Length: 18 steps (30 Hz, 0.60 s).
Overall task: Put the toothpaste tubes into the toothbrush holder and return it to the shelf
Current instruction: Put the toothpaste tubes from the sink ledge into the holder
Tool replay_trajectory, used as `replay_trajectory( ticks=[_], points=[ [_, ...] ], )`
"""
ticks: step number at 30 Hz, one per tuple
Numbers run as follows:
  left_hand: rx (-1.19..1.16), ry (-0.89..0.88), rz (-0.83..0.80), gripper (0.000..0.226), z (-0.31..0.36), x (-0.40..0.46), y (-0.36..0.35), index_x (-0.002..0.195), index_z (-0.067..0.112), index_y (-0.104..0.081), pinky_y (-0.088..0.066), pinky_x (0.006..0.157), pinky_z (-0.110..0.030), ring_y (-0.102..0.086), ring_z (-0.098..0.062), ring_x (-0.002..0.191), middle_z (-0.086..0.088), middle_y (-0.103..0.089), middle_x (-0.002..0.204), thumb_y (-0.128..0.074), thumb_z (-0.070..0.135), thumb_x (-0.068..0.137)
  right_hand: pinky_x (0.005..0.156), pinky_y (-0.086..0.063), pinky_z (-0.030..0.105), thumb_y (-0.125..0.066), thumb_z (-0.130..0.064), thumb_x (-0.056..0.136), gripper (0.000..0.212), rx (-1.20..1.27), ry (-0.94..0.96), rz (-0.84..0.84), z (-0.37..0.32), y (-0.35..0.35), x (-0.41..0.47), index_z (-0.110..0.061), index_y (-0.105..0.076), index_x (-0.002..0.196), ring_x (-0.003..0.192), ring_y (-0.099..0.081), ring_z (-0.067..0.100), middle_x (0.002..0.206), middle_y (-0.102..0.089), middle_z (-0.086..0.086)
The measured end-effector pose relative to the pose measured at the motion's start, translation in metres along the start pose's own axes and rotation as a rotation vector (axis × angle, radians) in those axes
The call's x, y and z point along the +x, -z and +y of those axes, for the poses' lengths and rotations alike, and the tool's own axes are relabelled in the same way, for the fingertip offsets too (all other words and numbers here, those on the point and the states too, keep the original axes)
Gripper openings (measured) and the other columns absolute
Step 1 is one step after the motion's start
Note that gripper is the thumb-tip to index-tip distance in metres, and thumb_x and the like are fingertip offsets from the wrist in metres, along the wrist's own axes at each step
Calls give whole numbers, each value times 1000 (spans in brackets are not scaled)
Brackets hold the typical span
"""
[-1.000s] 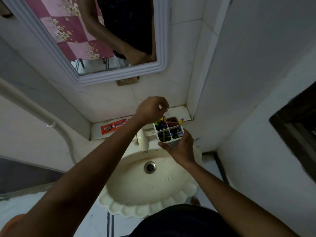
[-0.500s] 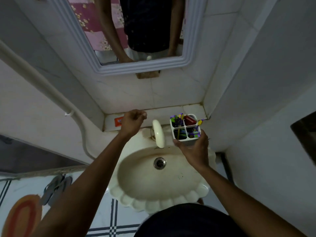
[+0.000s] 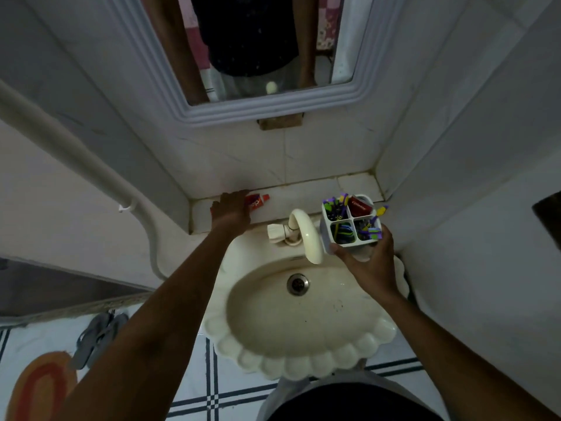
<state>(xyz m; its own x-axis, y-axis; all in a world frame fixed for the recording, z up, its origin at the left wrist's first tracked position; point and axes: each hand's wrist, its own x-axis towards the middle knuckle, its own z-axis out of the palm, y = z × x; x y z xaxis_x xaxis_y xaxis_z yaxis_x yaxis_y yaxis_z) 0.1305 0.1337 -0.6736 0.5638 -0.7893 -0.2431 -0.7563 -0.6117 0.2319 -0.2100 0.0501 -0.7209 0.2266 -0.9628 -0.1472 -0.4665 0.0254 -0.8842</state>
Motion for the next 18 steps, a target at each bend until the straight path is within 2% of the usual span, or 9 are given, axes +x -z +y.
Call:
replay_trajectory(
  ticks=[2,4,6,8,10,12,14,16,18],
  points=[
    [118,-27,-44,59,2,8,4,163,21,-43,-38,118,-48,-45,-35,144,-9,-52,158,-60,23,105,111,-52,35,-97,-84,55,131,7,4,-10,-1,2,4,-42,-32,160,141,-56,15,156,-49,-13],
    [204,-22,-20,59,8,6,13,157,18,-48,-38,118,-48,-44,-35,143,-11,-50,154,-65,24,101,112,-53,36,-97,-84,55,131,20,26,-17,-8,10,5,-42,-32,161,142,-56,15,157,-50,-10],
    [241,-19,-9,47,10,12,17,146,17,-58,-38,117,-49,-46,-35,139,-11,-54,146,-65,29,102,111,-54,36,-97,-84,54,133,16,14,-21,-10,8,9,-42,-31,161,142,-56,16,158,-50,-9],
    [209,-35,10,36,7,12,13,134,16,-66,-44,111,-47,-56,-34,129,-10,-64,134,-61,38,105,112,-54,36,-97,-85,53,134,13,16,-25,-10,7,8,-42,-31,161,142,-56,16,158,-50,-9],
    [73,-22,-20,38,6,6,14,133,17,-64,-54,101,-44,-67,-34,118,-10,-71,125,-56,45,108,111,-54,35,-97,-85,53,134,14,10,-33,-9,7,7,-42,-32,161,142,-56,16,157,-49,-9],
    [-85,2,-52,45,5,-2,17,143,21,-57,-60,94,-44,-71,-36,108,-11,-72,122,-49,51,110,112,-54,36,-96,-87,52,134,4,10,-38,-7,7,4,-41,-32,161,142,-56,16,155,-49,-10],
    [-342,33,-97,45,8,-9,26,144,21,-52,-62,83,-41,-73,-35,96,-15,-73,121,-46,52,112,113,-54,39,-95,-89,51,135,-7,-1,-44,-6,5,3,-40,-32,161,143,-55,18,154,-48,-11],
    [-659,31,-135,41,16,-20,43,142,21,-51,-63,69,-37,-76,-29,83,-20,-71,123,-51,48,112,114,-53,39,-93,-91,50,137,-13,5,-58,-9,8,2,-39,-31,161,145,-53,19,154,-48,-10],
    [-930,0,-260,39,23,-34,67,145,28,-47,-65,65,-35,-81,-24,80,-16,-68,130,-63,32,109,115,-53,41,-91,-92,49,139,-24,10,-69,-12,10,2,-36,-32,161,146,-52,21,155,-47,-8]
  ],
)
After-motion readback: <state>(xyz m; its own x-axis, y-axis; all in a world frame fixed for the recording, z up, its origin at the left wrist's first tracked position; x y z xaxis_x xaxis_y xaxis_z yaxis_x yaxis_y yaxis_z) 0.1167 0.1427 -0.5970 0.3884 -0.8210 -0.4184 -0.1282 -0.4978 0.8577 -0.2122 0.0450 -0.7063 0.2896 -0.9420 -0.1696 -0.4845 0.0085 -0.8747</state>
